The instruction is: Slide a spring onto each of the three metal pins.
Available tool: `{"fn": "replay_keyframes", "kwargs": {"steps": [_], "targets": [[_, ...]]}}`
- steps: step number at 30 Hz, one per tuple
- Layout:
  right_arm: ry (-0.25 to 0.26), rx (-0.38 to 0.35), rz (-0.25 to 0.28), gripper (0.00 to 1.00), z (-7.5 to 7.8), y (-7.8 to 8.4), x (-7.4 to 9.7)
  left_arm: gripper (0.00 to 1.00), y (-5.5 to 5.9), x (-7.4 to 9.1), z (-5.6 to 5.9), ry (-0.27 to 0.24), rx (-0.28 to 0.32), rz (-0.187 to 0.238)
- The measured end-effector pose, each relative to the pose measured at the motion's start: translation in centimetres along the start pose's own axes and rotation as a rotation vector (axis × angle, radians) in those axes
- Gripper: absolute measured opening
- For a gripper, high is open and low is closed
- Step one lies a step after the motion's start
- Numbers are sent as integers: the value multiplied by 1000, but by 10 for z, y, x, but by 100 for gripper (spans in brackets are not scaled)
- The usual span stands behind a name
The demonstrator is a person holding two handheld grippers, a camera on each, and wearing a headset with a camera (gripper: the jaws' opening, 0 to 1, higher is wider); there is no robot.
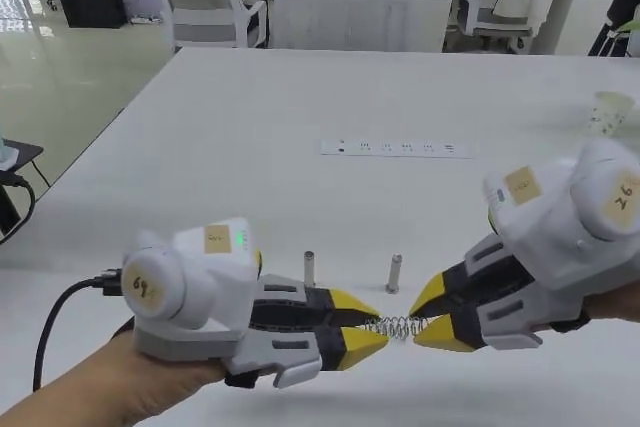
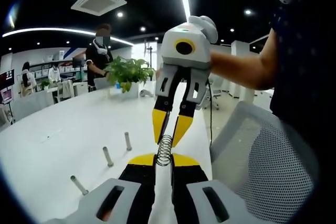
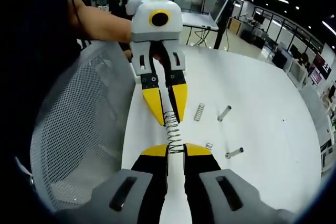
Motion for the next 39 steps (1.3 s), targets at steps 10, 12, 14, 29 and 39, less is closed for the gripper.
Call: {"fn": "replay_keyframes", "kwargs": {"steps": [10,12,14,29,39], "targets": [[11,-47,38,8,-1,0,0,1,-3,2,1,11,22,5],[10,-59,49,9,0,0,1,1,-3,3,0,13,29,9],[9,-67,60,9,0,0,1,1,-3,3,-1,14,33,11],[-20,-157,151,11,-2,-2,1,1,-19,6,3,56,108,117],[-24,-160,179,9,-3,-9,2,1,-21,6,3,55,107,127]]}}
Point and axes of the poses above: the centre of the closed fingertips' face, and the gripper's own axes: x roughly backward along the fingers, z roughly to its right, y roughly out of its underside, the point moved 4 cm from there along x, roughly backward along the fingers, and after that the axes turned 3 degrees about z, right-handed, at the moved point
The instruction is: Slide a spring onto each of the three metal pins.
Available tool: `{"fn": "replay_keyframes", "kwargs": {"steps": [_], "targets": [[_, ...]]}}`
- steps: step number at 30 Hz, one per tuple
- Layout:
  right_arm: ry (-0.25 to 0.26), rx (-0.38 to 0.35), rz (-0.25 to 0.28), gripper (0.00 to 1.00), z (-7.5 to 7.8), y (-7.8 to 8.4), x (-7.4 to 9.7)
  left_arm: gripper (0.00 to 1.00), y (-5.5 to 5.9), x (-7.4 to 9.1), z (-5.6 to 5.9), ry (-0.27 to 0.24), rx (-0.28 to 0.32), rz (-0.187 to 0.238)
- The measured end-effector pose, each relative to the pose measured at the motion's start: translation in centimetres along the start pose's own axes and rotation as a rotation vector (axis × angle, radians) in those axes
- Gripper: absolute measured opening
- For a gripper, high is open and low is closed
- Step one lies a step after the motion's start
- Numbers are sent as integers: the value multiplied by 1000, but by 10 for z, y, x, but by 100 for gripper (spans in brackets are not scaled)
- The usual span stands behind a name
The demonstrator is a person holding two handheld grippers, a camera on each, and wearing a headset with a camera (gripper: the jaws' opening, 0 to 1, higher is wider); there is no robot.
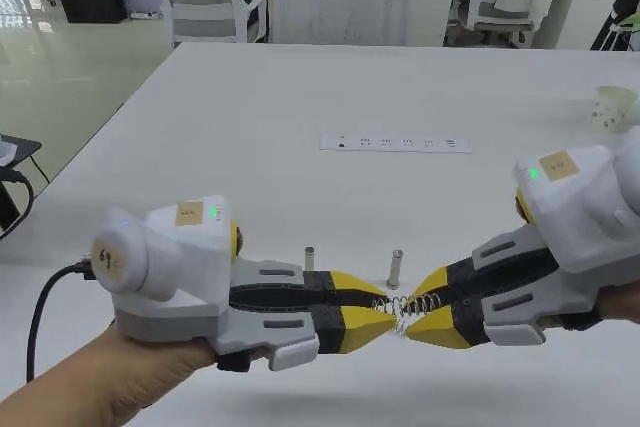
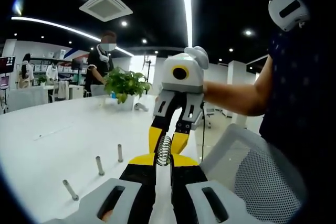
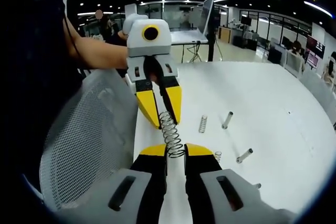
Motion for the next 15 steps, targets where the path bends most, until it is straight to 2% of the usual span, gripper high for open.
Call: {"fn": "replay_keyframes", "kwargs": {"steps": [7,15], "targets": [[2,2,-3,9,-2,-3,4,1,2,-1,0,0,-11,-5],[-28,-12,-4,9,-7,-10,7,2,6,-3,3,14,-20,-30]]}}
Point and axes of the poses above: the centre of the closed fingertips' face, and the gripper's own axes: x roughly backward along the fingers, z roughly to its right, y roughly out of its underside, the point moved 4 cm from there along x, roughly backward along the fingers, and after that the axes turned 3 degrees about z, right-handed, at the moved point
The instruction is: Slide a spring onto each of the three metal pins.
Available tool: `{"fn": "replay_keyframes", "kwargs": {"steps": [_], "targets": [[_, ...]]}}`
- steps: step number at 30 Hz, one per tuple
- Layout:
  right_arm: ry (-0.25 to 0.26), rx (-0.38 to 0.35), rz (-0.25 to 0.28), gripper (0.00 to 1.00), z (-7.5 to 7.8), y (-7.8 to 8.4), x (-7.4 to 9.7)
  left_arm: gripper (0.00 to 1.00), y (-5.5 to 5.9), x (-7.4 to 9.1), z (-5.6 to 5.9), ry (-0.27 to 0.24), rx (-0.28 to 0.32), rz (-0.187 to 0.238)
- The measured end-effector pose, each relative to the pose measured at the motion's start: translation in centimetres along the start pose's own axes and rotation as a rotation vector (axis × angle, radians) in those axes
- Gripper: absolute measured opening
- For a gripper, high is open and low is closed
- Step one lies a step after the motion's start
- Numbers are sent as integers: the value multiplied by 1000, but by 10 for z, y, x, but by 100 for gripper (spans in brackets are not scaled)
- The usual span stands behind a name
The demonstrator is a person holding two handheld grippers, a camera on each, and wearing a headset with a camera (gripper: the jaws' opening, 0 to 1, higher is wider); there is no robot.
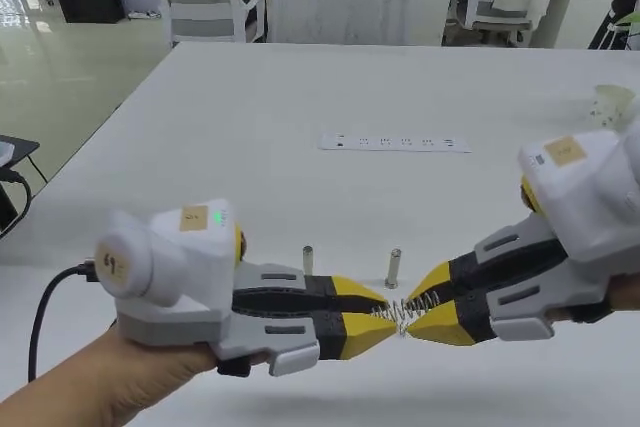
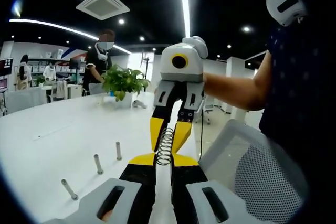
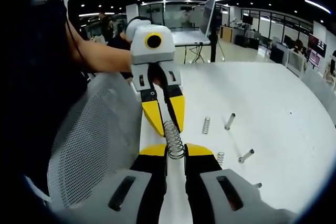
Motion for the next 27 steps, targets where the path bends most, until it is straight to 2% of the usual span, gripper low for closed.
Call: {"fn": "replay_keyframes", "kwargs": {"steps": [12,27], "targets": [[-29,3,-22,9,-4,-8,-1,2,4,-1,3,13,-8,-22],[-37,32,-93,8,-9,-12,-7,2,12,-5,4,12,-28,-61]]}}
Point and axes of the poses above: the centre of the closed fingertips' face, and the gripper's own axes: x roughly backward along the fingers, z roughly to its right, y roughly out of its underside, the point moved 4 cm from there along x, roughly backward along the fingers, and after that the axes turned 3 degrees about z, right-handed, at the moved point
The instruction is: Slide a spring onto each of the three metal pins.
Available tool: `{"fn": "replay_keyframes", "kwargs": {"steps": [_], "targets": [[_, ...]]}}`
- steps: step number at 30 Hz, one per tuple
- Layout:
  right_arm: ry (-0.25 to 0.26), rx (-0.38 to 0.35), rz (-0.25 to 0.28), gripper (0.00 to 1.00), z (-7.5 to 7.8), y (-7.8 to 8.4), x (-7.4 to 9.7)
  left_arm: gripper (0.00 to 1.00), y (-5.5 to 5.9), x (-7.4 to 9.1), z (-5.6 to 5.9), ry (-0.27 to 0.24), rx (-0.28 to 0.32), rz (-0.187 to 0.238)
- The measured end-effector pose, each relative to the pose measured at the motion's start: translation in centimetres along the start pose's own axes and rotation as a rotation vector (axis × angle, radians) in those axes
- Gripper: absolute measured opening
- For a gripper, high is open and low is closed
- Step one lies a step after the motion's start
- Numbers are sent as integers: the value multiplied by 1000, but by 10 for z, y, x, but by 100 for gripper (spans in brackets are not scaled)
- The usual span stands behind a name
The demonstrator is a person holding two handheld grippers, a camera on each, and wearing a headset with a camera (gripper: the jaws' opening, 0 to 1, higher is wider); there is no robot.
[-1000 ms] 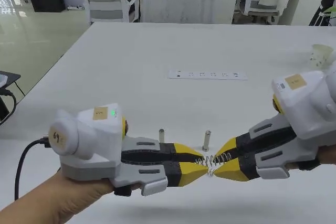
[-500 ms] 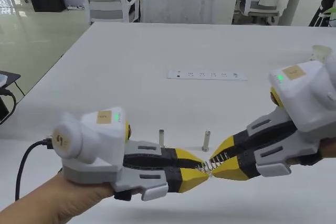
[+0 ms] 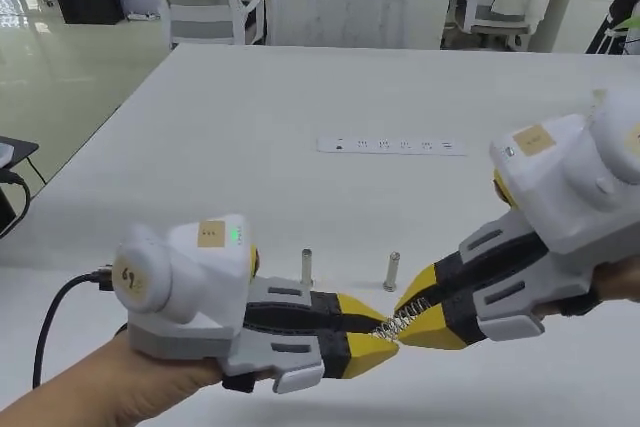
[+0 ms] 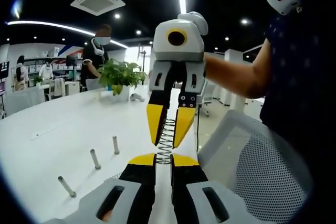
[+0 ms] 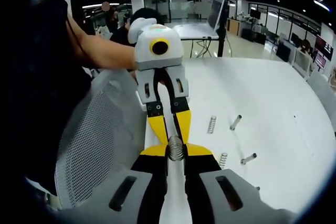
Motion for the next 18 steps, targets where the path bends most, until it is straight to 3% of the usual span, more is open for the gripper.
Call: {"fn": "replay_keyframes", "kwargs": {"steps": [18], "targets": [[20,53,-87,8,5,-3,-4,8,0,-4,-2,-20,9,-1]]}}
Point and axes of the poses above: the centre of the closed fingertips' face, and the gripper's own axes: x roughly backward along the fingers, z roughly to its right, y roughly out of its underside, the point moved 4 cm from there along x, roughly backward along the fingers, and after that the axes turned 3 degrees about z, right-handed, at the moved point
